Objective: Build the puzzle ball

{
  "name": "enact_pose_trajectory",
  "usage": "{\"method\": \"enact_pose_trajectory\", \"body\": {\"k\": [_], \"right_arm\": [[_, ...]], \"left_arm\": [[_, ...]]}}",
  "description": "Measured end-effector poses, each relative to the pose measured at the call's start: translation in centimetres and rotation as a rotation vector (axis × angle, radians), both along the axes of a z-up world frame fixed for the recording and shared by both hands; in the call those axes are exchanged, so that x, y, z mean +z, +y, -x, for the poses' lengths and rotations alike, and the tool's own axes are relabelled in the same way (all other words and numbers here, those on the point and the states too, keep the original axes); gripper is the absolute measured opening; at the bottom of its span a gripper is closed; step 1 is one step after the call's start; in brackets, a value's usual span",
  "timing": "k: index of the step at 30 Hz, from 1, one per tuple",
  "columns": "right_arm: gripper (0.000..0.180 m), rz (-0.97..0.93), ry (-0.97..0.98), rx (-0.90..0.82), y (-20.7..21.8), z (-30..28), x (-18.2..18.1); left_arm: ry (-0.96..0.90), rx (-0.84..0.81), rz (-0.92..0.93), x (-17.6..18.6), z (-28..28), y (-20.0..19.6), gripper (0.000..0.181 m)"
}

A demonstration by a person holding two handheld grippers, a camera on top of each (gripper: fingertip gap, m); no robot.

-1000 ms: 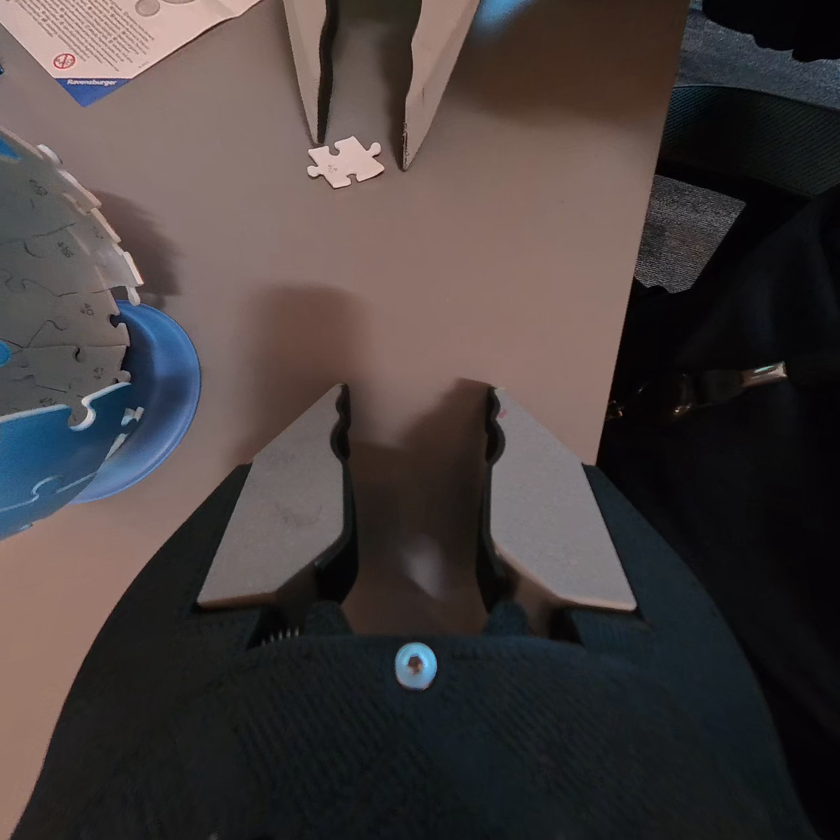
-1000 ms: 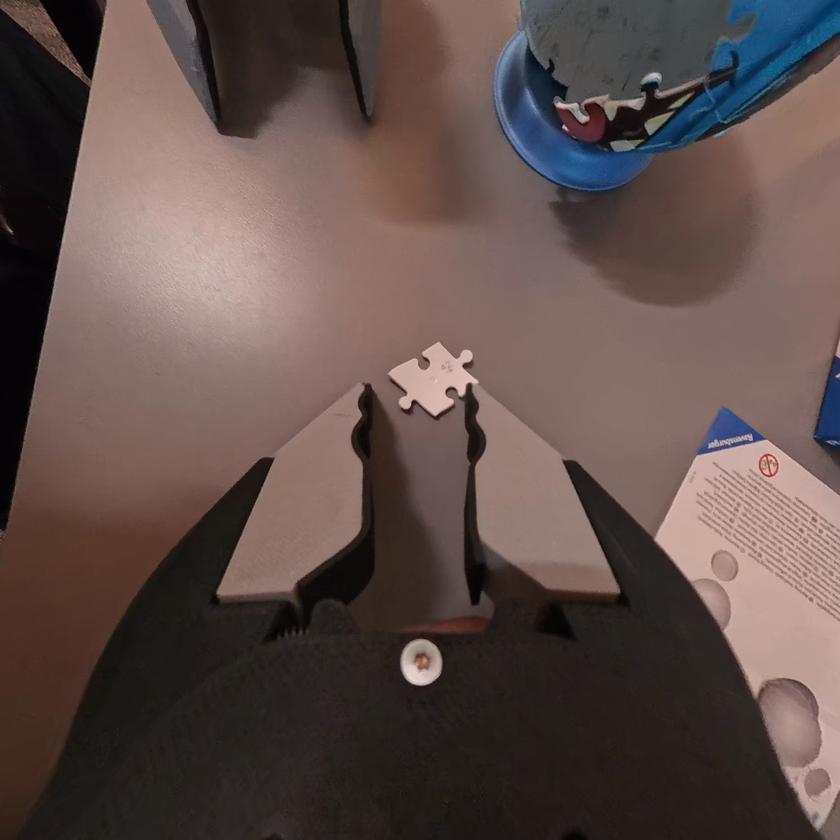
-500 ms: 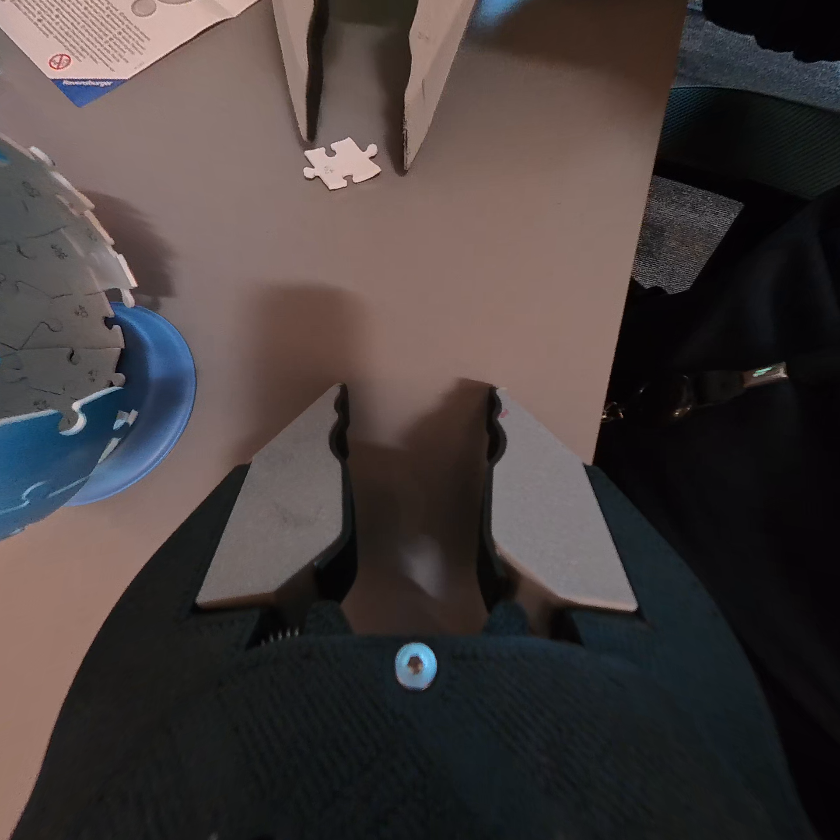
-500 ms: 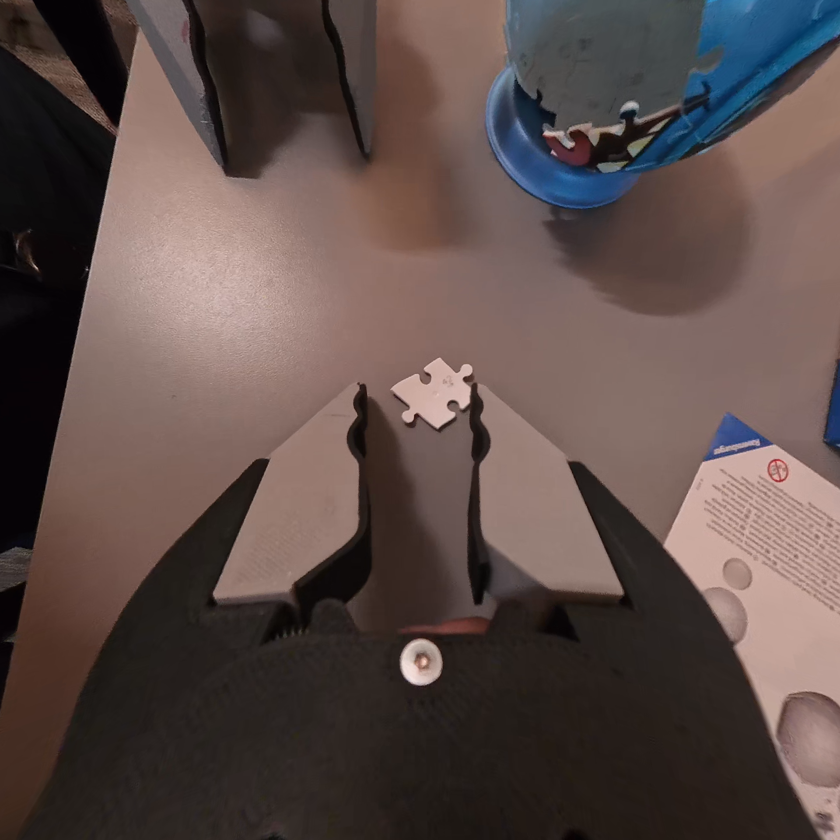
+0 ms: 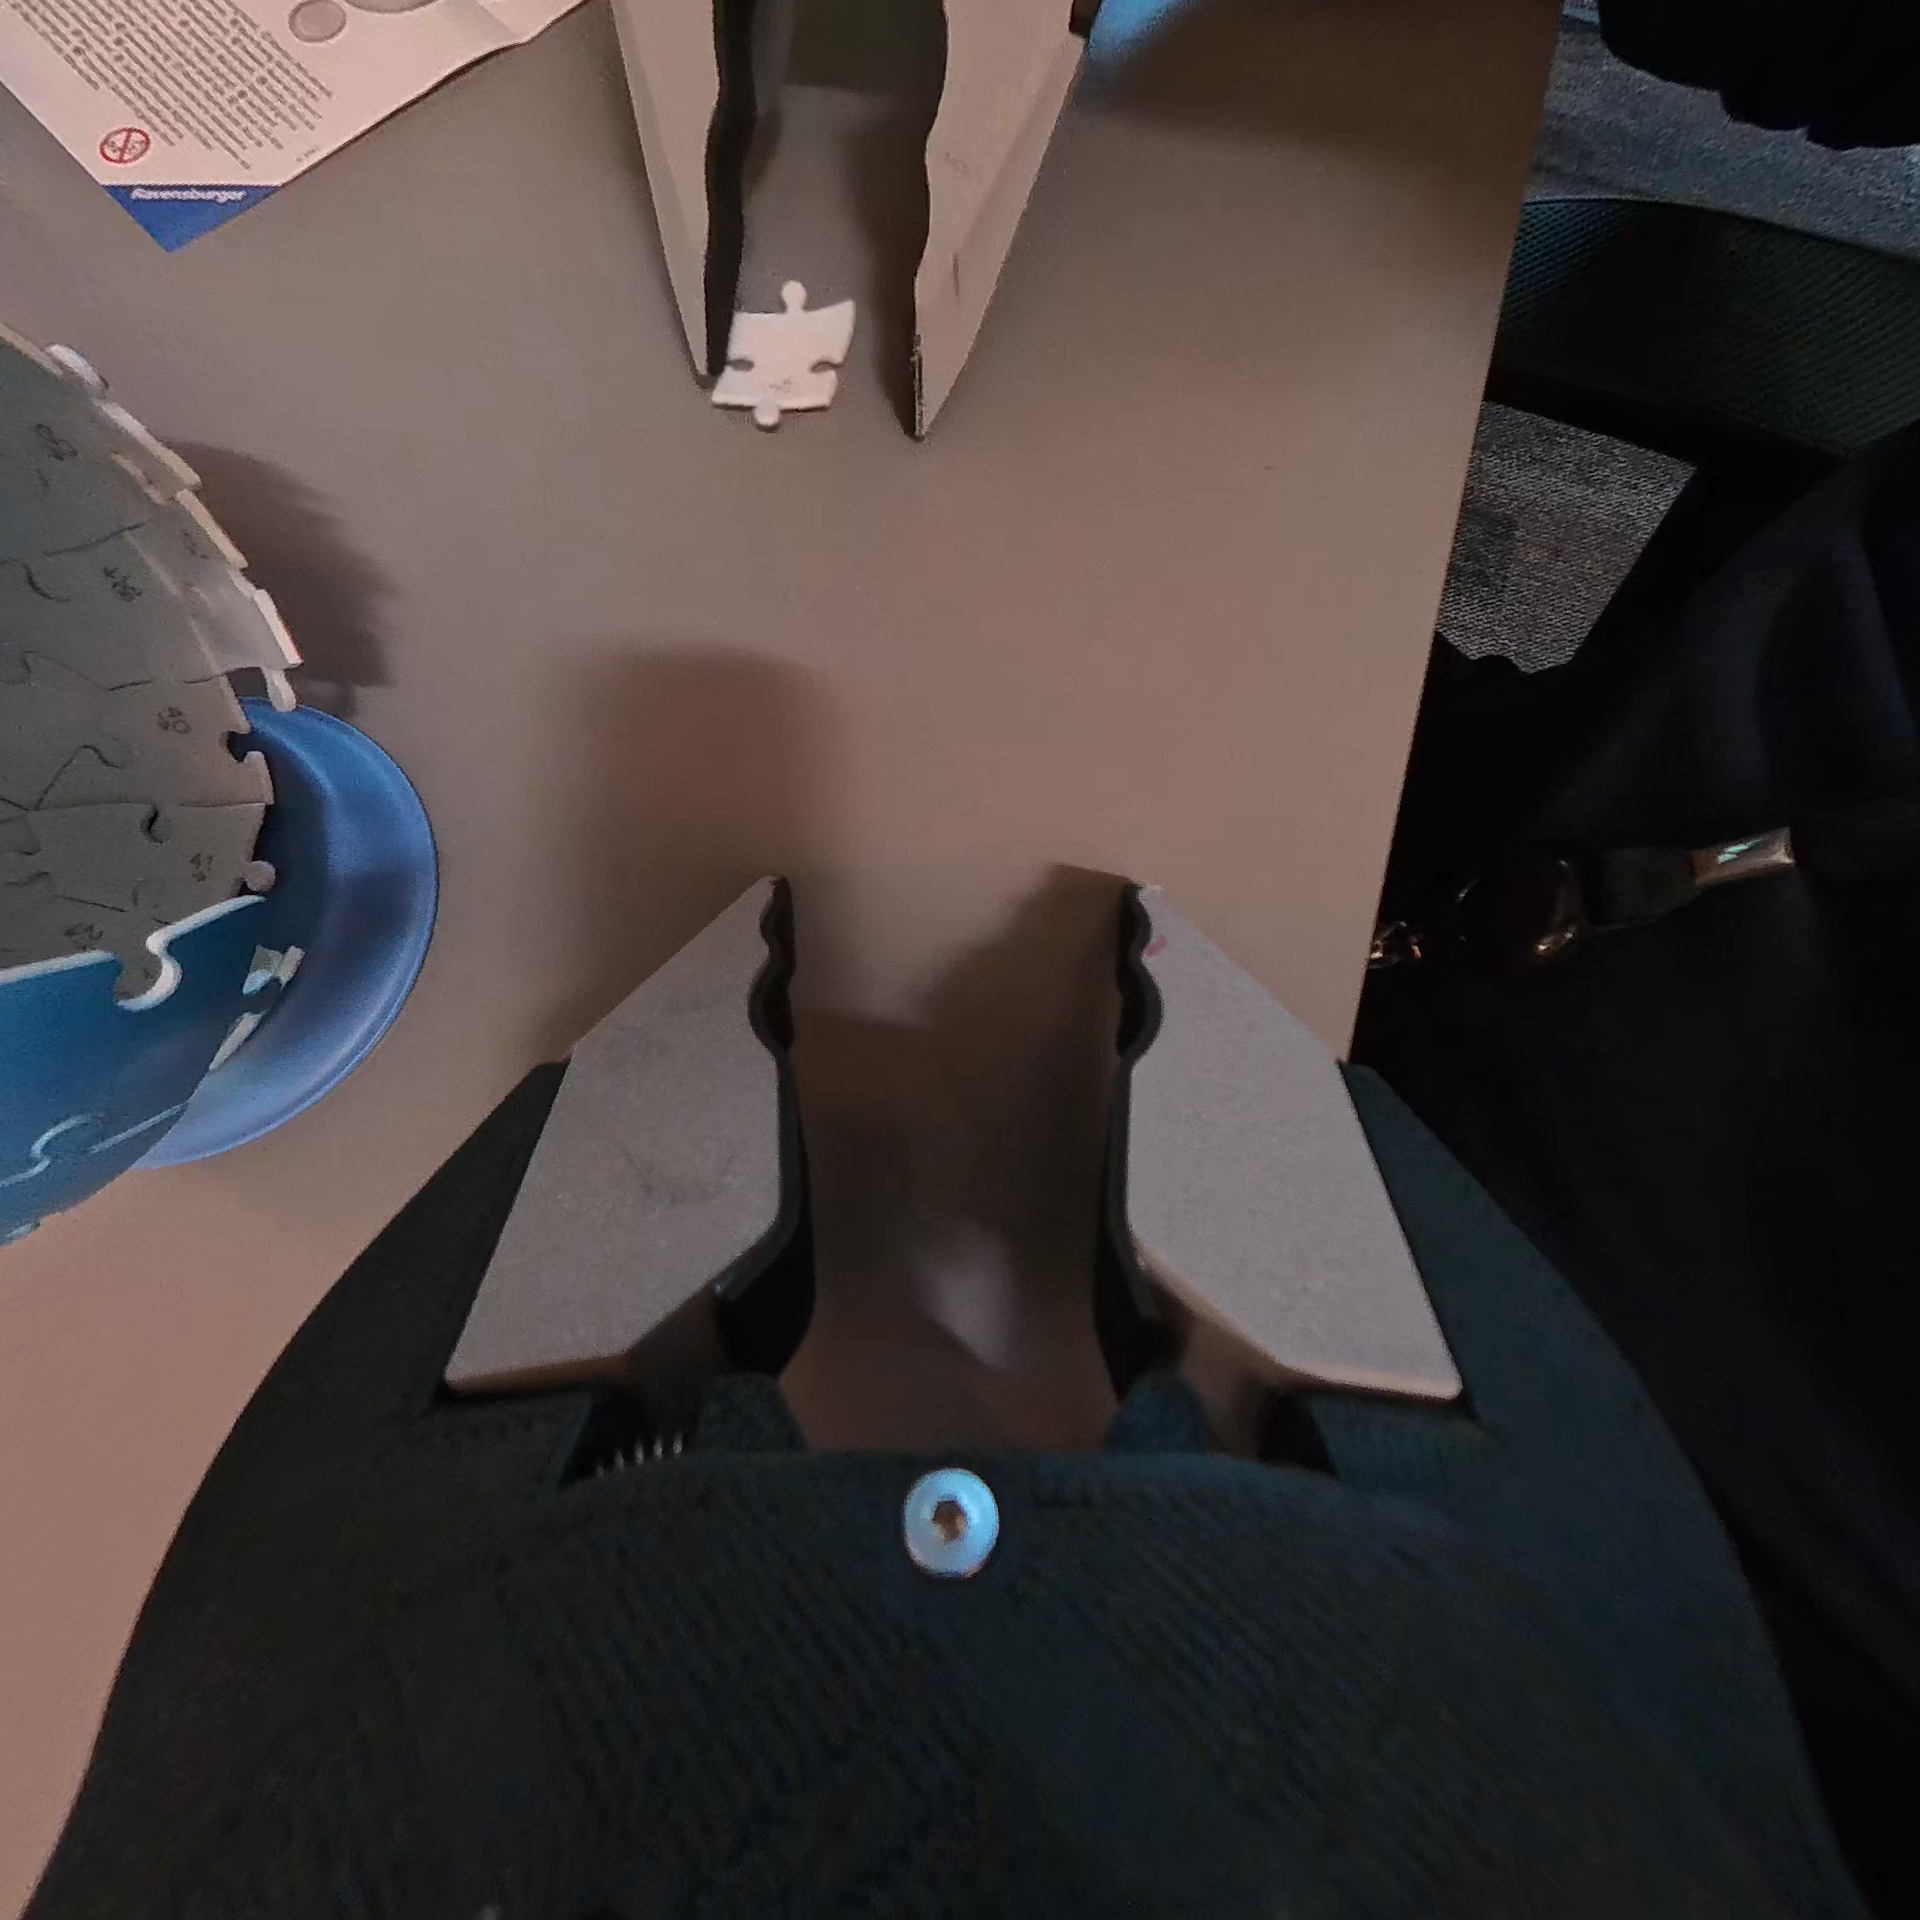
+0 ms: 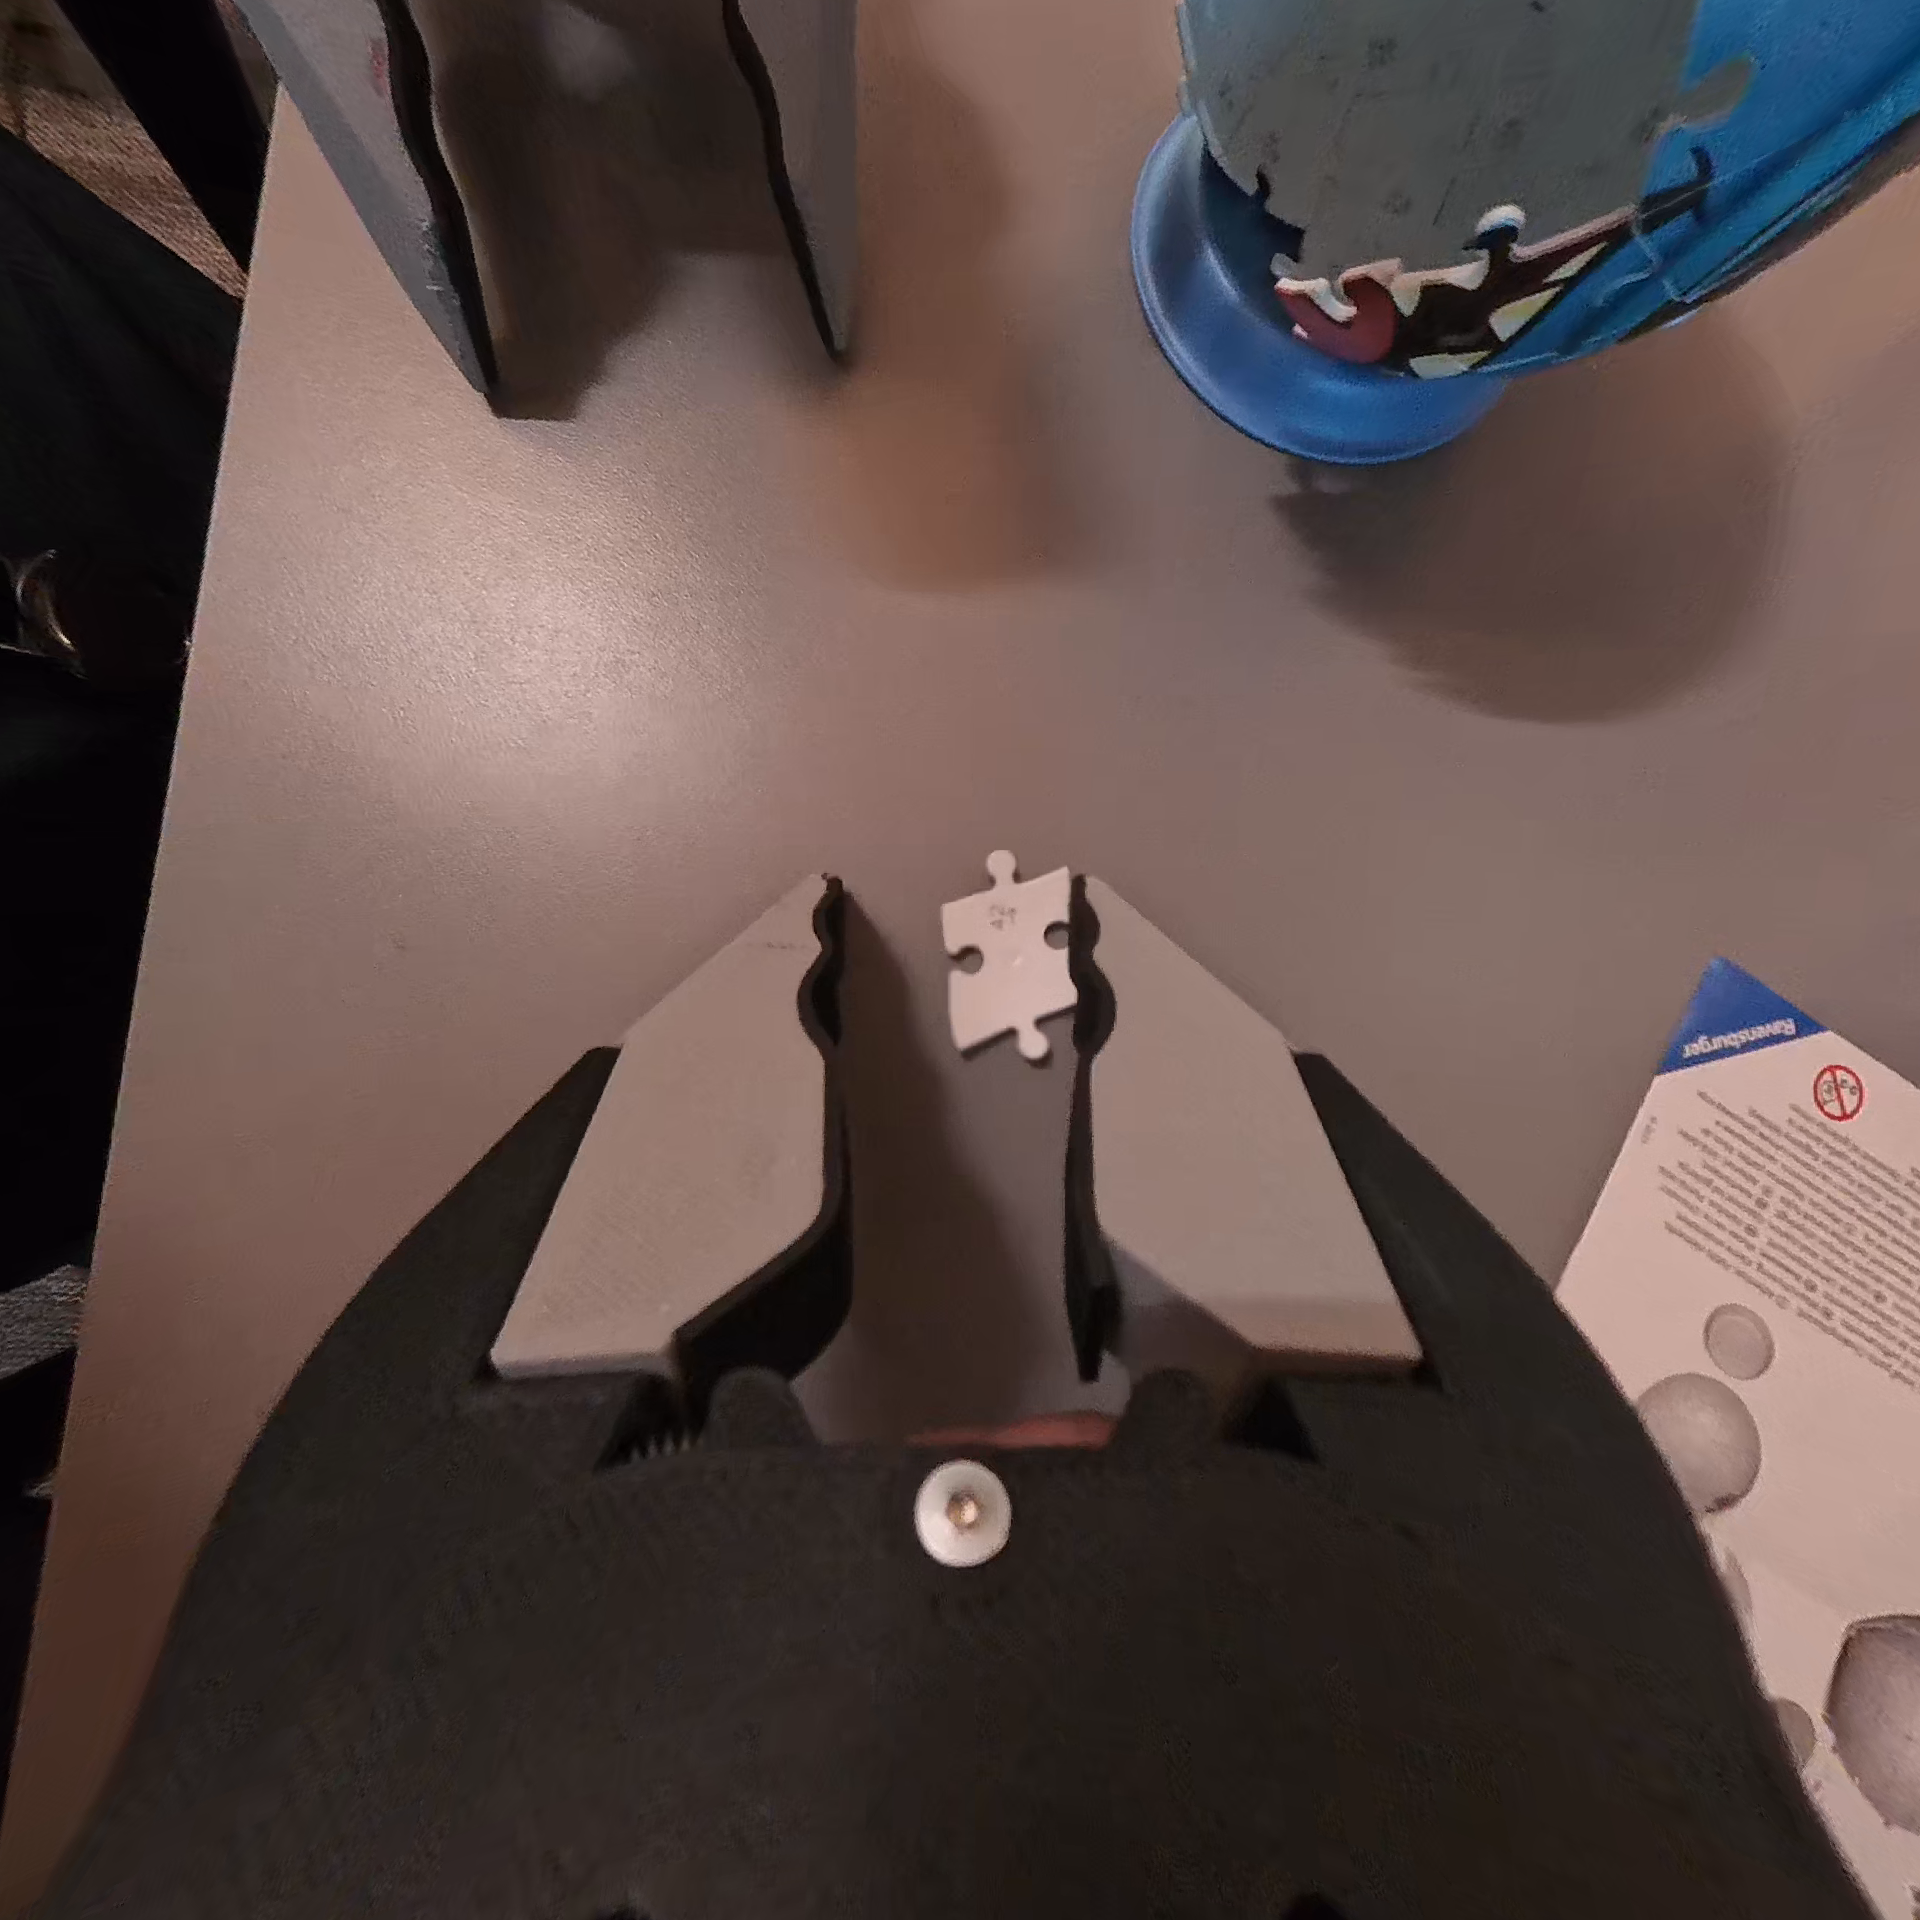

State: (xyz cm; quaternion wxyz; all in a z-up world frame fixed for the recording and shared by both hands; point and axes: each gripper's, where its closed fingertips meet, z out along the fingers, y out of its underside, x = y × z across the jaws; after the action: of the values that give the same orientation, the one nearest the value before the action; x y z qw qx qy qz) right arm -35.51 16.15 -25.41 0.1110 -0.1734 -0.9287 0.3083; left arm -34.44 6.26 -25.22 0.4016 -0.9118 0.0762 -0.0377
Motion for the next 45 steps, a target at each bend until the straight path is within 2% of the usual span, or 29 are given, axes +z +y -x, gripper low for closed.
{"method": "enact_pose_trajectory", "body": {"k": [17,26,34,38,40,45], "right_arm": [[0.039,-0.017,-0.035,-0.089,2.2,0.1,0.3],[0.042,0.035,-0.075,-0.036,0.4,-0.1,-0.2],[0.033,0.037,-0.071,-0.060,1.7,0.1,-0.2],[0.035,0.031,-0.060,-0.058,1.7,0.2,-0.2],[0.040,0.019,-0.045,-0.049,1.9,0.1,0.0],[0.040,0.078,0.021,-0.045,2.4,-0.3,2.2]], "left_arm": [[-0.002,0.000,0.000,0.0,0.0,0.1,0.062],[-0.005,-0.003,0.001,0.0,-0.1,0.0,0.062],[-0.003,-0.005,0.000,0.0,-0.1,-0.1,0.063],[-0.001,-0.010,0.001,0.0,-0.2,-0.1,0.063],[0.000,-0.015,0.000,0.0,-0.2,0.0,0.062],[0.021,-0.030,-0.005,0.0,0.1,-1.0,0.065]]}}
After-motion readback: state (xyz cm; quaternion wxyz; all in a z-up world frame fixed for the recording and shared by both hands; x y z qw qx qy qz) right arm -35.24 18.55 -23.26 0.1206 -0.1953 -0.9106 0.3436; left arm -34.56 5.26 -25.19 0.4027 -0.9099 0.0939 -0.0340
